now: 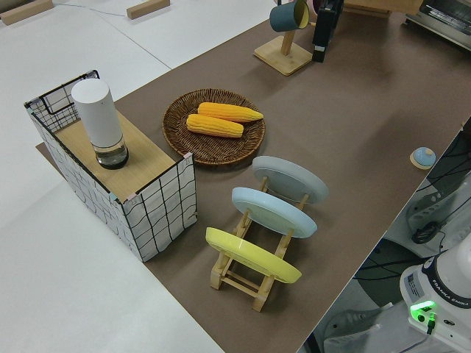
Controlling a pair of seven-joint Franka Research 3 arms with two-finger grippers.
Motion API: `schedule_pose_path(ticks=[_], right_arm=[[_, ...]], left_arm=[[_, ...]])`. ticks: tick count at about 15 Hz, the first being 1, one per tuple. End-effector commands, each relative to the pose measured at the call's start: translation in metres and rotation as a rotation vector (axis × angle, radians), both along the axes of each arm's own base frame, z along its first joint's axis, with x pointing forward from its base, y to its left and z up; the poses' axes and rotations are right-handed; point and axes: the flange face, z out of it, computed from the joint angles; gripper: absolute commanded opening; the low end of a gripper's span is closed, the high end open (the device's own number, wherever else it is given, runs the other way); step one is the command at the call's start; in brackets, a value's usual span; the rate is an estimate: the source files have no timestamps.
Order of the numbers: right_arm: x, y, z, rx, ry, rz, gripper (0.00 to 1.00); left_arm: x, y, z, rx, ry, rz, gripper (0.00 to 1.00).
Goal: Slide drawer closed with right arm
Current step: 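Move the right gripper toward the front of the drawer near its handle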
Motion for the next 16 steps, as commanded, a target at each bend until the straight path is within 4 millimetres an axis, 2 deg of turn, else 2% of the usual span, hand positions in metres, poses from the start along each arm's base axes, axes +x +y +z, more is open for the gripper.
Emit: schedule_pose_path(ticks=[1, 4, 9, 12, 16], right_arm=[[0.010, 0.012, -0.021, 0.030, -0.005, -0.044, 0.000], [0.018, 0.018, -0.032, 0.035, -0.005, -0.048, 0.000], [0.051, 0.018, -0.050, -0.020, -0.002, -0.063, 0.000], [0.068, 0.016, -0.066, -0.064, 0.002, -0.050, 0.000], [0.088, 0.009, -0.075, -0.086, 0.002, -0.076, 0.000]], left_arm=[[-0.003, 0.000, 0.004, -0.005, -0.007, -0.009, 0.99], [-0.003, 0.000, 0.004, -0.005, -0.007, -0.009, 0.99], [-0.003, 0.000, 0.004, -0.005, -0.007, -0.009, 0.99], [-0.003, 0.000, 0.004, -0.005, -0.007, -0.009, 0.99], [-0.003, 0.000, 0.004, -0.005, -0.007, -0.009, 0.99]])
